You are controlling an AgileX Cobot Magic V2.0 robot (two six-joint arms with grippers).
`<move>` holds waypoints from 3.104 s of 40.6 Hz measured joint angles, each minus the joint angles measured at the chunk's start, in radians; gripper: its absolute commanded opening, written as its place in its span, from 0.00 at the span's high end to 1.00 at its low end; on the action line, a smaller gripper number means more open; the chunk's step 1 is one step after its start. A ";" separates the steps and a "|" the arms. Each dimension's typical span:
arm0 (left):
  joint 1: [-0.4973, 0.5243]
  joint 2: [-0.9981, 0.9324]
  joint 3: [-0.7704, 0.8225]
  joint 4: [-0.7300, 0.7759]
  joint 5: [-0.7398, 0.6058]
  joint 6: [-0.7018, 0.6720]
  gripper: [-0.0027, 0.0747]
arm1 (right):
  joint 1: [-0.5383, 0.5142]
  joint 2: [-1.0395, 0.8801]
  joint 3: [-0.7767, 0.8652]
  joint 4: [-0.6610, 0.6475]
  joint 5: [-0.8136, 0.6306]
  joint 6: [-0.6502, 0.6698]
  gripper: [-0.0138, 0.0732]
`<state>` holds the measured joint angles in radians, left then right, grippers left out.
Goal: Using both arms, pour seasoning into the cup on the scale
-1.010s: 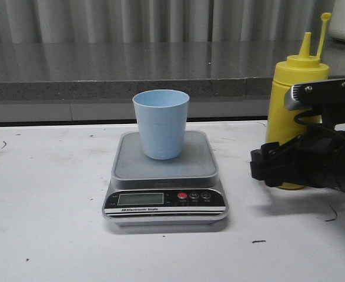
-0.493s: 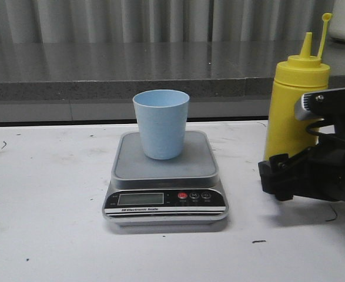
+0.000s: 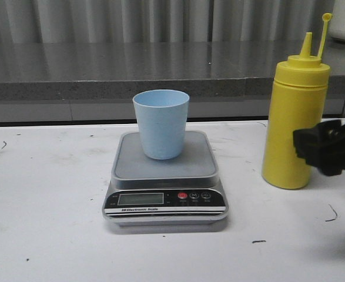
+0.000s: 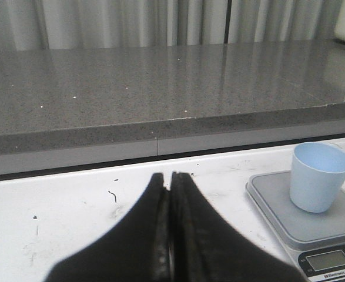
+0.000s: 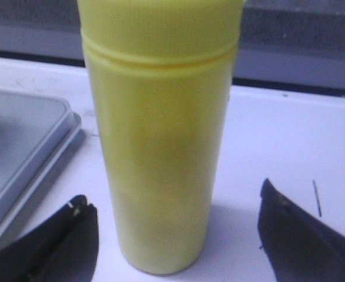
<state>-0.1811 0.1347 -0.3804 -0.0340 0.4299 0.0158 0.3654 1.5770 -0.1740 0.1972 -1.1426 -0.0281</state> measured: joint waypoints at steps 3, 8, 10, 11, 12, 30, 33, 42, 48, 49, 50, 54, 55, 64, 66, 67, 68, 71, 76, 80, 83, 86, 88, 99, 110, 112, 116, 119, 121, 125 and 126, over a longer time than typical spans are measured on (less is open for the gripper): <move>0.000 0.000 0.000 0.000 0.000 0.000 0.99 | 0.000 -0.086 0.013 0.004 0.029 0.000 0.47; 0.000 0.000 0.000 0.000 0.000 0.000 0.99 | 0.000 -0.268 0.018 0.014 0.154 0.000 0.64; 0.000 0.000 0.000 0.000 0.000 0.000 0.99 | 0.000 -0.346 0.018 0.020 0.216 0.000 0.65; 0.000 0.000 0.000 0.000 0.000 0.000 0.99 | 0.000 -0.392 0.018 0.023 0.254 0.000 0.65; 0.000 0.000 0.000 0.000 0.000 0.000 0.99 | 0.000 -0.427 0.016 0.027 0.285 0.000 0.66; 0.000 0.000 0.000 0.000 0.000 0.000 0.99 | 0.000 -1.015 -0.150 0.111 1.034 -0.180 0.96; 0.000 0.000 0.000 0.000 0.000 0.000 0.99 | 0.000 -1.069 -0.164 0.111 1.102 -0.188 0.96; 0.000 0.000 0.000 0.000 0.000 0.000 0.99 | 0.000 -1.196 -0.177 0.109 1.191 -0.192 0.96; 0.000 0.000 0.000 0.000 0.000 0.000 0.99 | 0.000 -1.225 -0.185 0.100 1.209 -0.192 0.96; 0.000 0.000 0.000 0.000 0.000 0.000 0.99 | 0.000 -1.225 -0.185 0.100 1.209 -0.192 0.96; 0.000 0.000 0.000 0.000 0.000 0.000 0.99 | 0.000 -1.226 -0.185 0.100 1.209 -0.192 0.97; 0.000 0.000 0.000 0.000 0.000 0.000 0.99 | 0.000 -1.226 -0.185 0.100 1.212 -0.192 0.96; 0.000 0.000 0.000 0.000 0.000 0.000 0.99 | 0.000 -1.226 -0.185 0.100 1.212 -0.192 0.96; 0.000 0.000 0.000 0.000 0.000 0.000 0.99 | 0.000 -1.226 -0.185 0.100 1.212 -0.192 0.96; 0.000 0.000 0.000 0.000 0.000 0.000 0.99 | 0.000 -1.226 -0.185 0.100 1.212 -0.192 0.96; 0.000 0.000 0.000 0.000 0.000 0.000 0.99 | 0.000 -1.226 -0.185 0.100 1.212 -0.192 0.96; 0.000 0.000 0.000 0.000 0.000 0.000 0.99 | 0.000 -1.226 -0.185 0.100 1.212 -0.192 0.96; 0.000 0.000 0.000 0.000 0.000 0.000 0.99 | 0.000 -1.226 -0.185 0.100 1.212 -0.192 0.96; 0.000 0.000 0.000 0.000 0.000 0.000 0.99 | 0.000 -1.226 -0.185 0.100 1.213 -0.192 0.96; 0.000 0.000 0.000 0.000 0.000 0.000 0.99 | 0.000 -1.226 -0.185 0.100 1.213 -0.192 0.96; 0.000 0.000 0.000 0.000 0.000 0.000 0.99 | 0.000 -1.226 -0.185 0.100 1.213 -0.192 0.96; 0.000 0.000 0.000 0.000 0.000 0.000 0.99 | 0.000 -1.226 -0.185 0.100 1.213 -0.192 0.96; 0.000 0.000 0.000 0.000 0.000 0.000 0.99 | 0.000 -1.226 -0.185 0.100 1.213 -0.192 0.96; 0.000 0.000 0.000 0.000 0.000 0.000 0.99 | 0.000 -1.226 -0.185 0.100 1.213 -0.192 0.96; 0.061 -0.085 0.054 0.000 -0.047 0.000 0.99 | 0.000 -1.226 -0.185 0.100 1.213 -0.192 0.96; 0.090 -0.116 0.093 0.000 -0.082 0.000 0.99 | 0.000 -1.226 -0.185 0.100 1.213 -0.192 0.96; 0.144 -0.141 0.170 0.000 -0.145 0.000 0.99 | 0.000 -1.226 -0.185 0.100 1.213 -0.192 0.96; 0.177 -0.141 0.222 0.000 -0.171 0.000 0.99 | 0.000 -1.226 -0.185 0.100 1.215 -0.192 0.96; 0.194 -0.141 0.248 0.000 -0.186 0.000 0.99 | 0.000 -1.226 -0.185 0.100 1.215 -0.192 0.96; 0.199 -0.141 0.303 0.000 -0.222 0.000 0.99 | 0.000 -1.226 -0.185 0.100 1.215 -0.192 0.96; 0.199 -0.141 0.315 0.000 -0.226 0.000 0.99 | 0.000 -1.226 -0.185 0.100 1.215 -0.192 0.96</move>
<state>0.0182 -0.0059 -0.0658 -0.0340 0.2042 0.0158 0.3654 0.3514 -0.3593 0.2969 0.0727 -0.2201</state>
